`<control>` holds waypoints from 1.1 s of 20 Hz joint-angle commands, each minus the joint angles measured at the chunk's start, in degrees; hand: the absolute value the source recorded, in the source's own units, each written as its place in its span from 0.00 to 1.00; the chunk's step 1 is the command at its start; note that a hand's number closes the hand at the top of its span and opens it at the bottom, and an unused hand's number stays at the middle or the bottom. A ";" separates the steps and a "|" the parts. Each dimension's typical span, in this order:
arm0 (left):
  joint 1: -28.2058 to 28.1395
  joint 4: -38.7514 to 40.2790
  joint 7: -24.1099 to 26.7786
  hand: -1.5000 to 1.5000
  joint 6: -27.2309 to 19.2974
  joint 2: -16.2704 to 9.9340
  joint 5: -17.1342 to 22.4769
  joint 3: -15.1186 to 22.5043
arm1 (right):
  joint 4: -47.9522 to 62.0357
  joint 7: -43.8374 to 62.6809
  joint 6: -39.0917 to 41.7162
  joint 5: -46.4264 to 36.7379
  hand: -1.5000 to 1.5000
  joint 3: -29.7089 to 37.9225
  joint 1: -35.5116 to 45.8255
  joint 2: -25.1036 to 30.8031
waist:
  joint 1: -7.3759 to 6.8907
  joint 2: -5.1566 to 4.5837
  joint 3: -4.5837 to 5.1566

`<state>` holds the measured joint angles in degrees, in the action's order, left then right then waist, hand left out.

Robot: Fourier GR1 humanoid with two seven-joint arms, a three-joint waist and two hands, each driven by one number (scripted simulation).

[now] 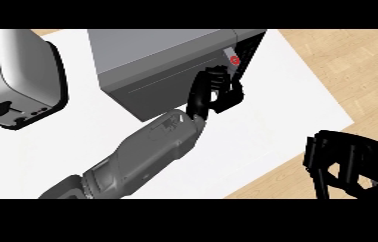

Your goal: Pick up the milk, place it into the microwave and close the microwave

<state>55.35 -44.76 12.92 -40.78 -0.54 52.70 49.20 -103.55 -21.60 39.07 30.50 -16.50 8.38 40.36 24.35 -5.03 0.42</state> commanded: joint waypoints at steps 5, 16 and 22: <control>-1.81 0.55 1.30 1.00 7.44 0.54 11.16 -9.80 | -3.84 0.70 -0.26 0.82 1.00 -3.95 -4.88 -1.57 | -3.57 -0.22 0.22; -2.71 5.21 2.72 1.00 19.81 -0.85 17.76 -8.39 | -11.69 2.12 -6.66 -1.81 1.00 -7.90 -11.49 -5.23 | -7.02 0.60 0.27; -3.82 7.74 4.51 1.00 25.72 -1.66 19.50 -6.49 | -15.24 2.98 -9.84 -4.36 1.00 -9.66 -14.54 -6.52 | -8.08 0.36 0.17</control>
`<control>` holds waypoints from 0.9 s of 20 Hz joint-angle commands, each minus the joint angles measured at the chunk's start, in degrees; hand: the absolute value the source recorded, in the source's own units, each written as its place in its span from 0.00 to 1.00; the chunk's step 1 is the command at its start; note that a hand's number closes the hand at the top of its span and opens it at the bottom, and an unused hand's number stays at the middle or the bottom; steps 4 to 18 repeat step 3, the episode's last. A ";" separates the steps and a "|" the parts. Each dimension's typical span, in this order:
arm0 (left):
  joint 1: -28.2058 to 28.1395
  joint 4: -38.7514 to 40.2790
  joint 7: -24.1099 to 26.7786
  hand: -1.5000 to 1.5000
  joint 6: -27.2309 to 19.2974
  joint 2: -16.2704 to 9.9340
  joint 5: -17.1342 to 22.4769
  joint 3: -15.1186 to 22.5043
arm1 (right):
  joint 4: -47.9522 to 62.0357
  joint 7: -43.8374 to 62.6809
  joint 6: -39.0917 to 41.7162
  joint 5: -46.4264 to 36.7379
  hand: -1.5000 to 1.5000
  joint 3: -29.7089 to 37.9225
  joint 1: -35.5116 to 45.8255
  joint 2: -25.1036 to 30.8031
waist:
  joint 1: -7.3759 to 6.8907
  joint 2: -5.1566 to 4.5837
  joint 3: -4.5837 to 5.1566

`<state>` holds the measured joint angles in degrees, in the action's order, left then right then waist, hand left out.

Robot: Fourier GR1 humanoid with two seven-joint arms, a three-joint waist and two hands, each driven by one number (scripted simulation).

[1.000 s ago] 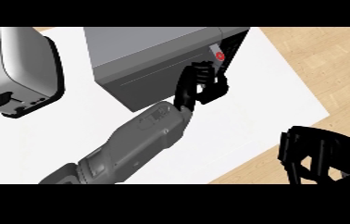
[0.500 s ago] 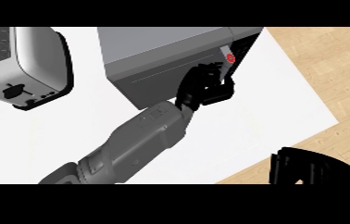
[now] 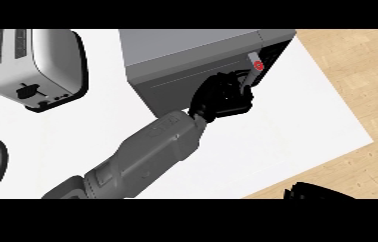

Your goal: Pick up the milk, place it into the microwave and close the microwave

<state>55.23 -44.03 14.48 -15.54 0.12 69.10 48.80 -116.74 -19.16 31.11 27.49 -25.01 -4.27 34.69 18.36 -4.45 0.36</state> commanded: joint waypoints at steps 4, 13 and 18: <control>-3.85 8.02 4.18 1.00 1.75 -1.87 3.50 -4.93 | -4.44 1.29 -3.89 -2.96 1.00 -2.69 -3.32 -1.96 | -2.14 0.01 0.27; -3.85 8.02 4.18 1.00 1.75 -1.87 3.50 -4.93 | -4.44 1.29 -3.89 -2.96 1.00 -2.69 -3.32 -1.96 | -2.14 0.01 0.27; -3.85 8.02 4.18 1.00 1.75 -1.87 3.50 -4.93 | -4.44 1.29 -3.89 -2.96 1.00 -2.69 -3.32 -1.96 | -2.14 0.01 0.27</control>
